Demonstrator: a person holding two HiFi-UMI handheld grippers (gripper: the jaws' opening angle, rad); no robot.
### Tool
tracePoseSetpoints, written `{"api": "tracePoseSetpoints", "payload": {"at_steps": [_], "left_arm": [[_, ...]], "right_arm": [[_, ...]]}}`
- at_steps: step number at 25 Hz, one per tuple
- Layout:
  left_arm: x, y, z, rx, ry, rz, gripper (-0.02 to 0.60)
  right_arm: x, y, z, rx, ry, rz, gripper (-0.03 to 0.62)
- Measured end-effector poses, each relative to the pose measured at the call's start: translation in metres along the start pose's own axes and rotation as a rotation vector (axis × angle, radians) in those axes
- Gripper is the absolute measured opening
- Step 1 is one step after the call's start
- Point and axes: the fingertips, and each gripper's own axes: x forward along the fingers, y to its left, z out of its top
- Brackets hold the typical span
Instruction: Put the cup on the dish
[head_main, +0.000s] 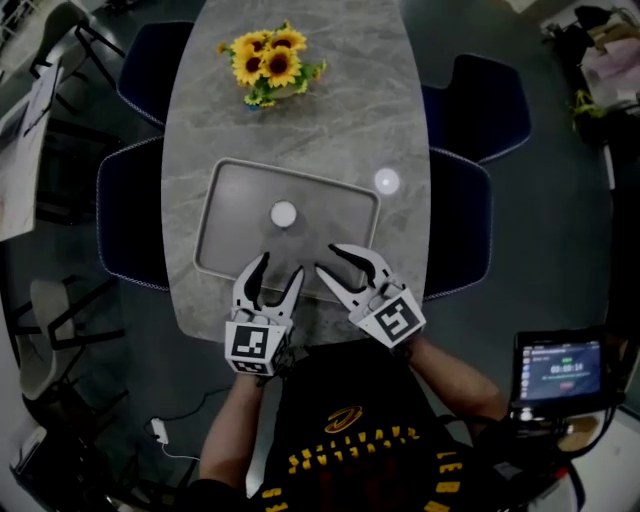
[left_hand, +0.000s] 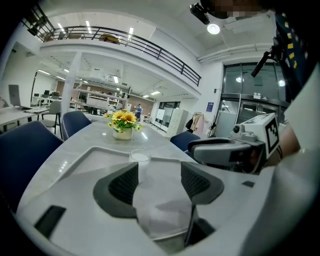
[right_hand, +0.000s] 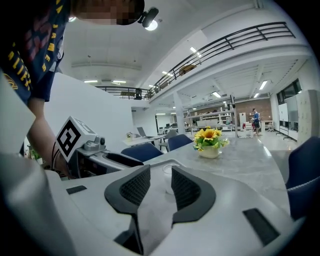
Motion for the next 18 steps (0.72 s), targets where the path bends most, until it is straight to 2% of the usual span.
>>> {"api": "tracePoseSetpoints", "payload": {"at_steps": [1,4,6,10,18], "left_arm": [[-0.002,-0.002,-0.002,0.0,0.009,-0.017,0.27],[-0.009,-0.001,-0.008,-0.008,0.024,-0.03,0.27],[-0.012,0.001,-0.011,-0.026,0.029,-0.018,0.221],[-0.012,-0.006,-0.012,-0.039,0.021,-0.027,0.221],[-0.014,-0.02,0.0,-0.012,-0.009,-0.051,0.221]], "right_arm": [[0.0,-0.001,0.001,0.004,-0.006,0.0,0.119],[-0.001,-0.004,-0.001,0.003,-0.011,0.005,0.08],[-0.001,-0.006,-0.003,0.005,-0.006,0.007,0.074],[-0.003,-0.01,-0.01,0.045,0.005,-0.006,0.074],[0.0,-0.009,-0.016,0.001,0.041,-0.028,0.074]]}}
